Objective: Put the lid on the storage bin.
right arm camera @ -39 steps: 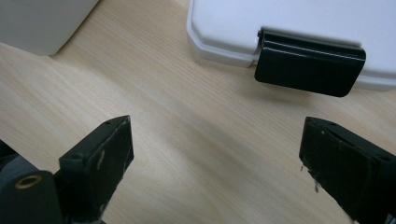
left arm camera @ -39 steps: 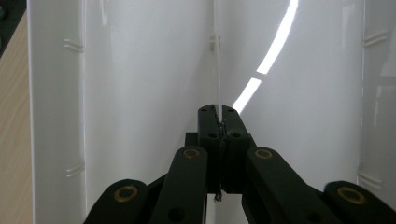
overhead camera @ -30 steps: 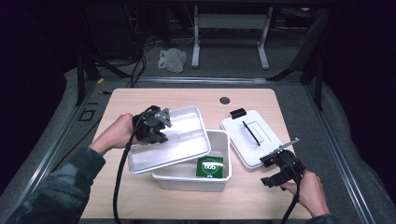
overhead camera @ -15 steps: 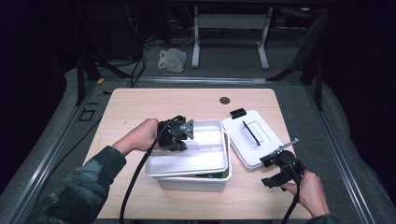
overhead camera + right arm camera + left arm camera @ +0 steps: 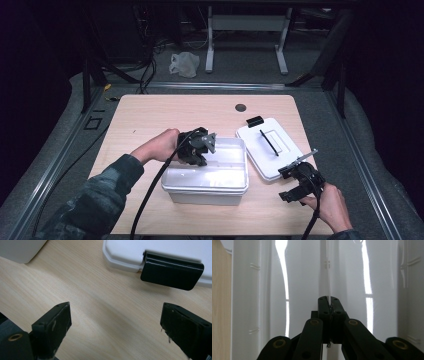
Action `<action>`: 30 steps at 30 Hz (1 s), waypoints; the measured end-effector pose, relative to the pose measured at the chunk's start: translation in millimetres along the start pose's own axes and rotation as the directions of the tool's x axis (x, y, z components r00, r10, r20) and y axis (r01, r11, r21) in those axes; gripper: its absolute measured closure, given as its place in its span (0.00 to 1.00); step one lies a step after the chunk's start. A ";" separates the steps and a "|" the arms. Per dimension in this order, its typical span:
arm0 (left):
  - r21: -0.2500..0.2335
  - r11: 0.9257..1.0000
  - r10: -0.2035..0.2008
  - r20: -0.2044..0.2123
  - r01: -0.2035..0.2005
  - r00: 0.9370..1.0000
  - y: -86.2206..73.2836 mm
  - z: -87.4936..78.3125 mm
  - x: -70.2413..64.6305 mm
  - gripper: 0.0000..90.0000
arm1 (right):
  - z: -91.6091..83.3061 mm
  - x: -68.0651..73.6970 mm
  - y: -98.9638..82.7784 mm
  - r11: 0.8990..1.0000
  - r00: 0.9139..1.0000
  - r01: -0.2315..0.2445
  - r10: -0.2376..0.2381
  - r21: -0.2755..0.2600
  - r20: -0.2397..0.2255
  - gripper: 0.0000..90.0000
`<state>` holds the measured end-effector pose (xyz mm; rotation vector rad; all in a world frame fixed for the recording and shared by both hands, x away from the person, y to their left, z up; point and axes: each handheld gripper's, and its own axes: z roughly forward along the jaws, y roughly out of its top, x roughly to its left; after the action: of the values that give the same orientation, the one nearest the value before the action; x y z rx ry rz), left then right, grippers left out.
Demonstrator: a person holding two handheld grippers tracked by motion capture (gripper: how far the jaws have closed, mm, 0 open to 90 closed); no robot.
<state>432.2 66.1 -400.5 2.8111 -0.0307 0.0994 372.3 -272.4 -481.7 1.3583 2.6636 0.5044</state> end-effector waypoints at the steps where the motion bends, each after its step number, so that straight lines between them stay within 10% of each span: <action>1: 0.001 1.000 -0.001 -0.008 0.001 1.000 -0.5 -0.1 0.7 0.99 | 0.0 0.2 0.0 1.000 1.000 -0.001 0.001 0.001 -0.002 0.11; 23: -0.001 0.999 -0.041 -0.004 0.041 0.999 -6.1 17.4 6.0 0.96 | 1.6 0.3 0.3 1.000 1.000 0.002 -0.002 0.005 -0.002 0.11; 30: -0.019 0.997 -0.078 0.011 0.078 0.997 -4.2 16.4 4.4 0.72 | -0.2 -1.3 -0.7 1.000 1.000 -0.003 0.003 0.000 0.003 0.11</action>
<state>437.8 64.7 -417.0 2.7891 0.0753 0.0657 372.4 -273.9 -481.8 1.3615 2.6601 0.5019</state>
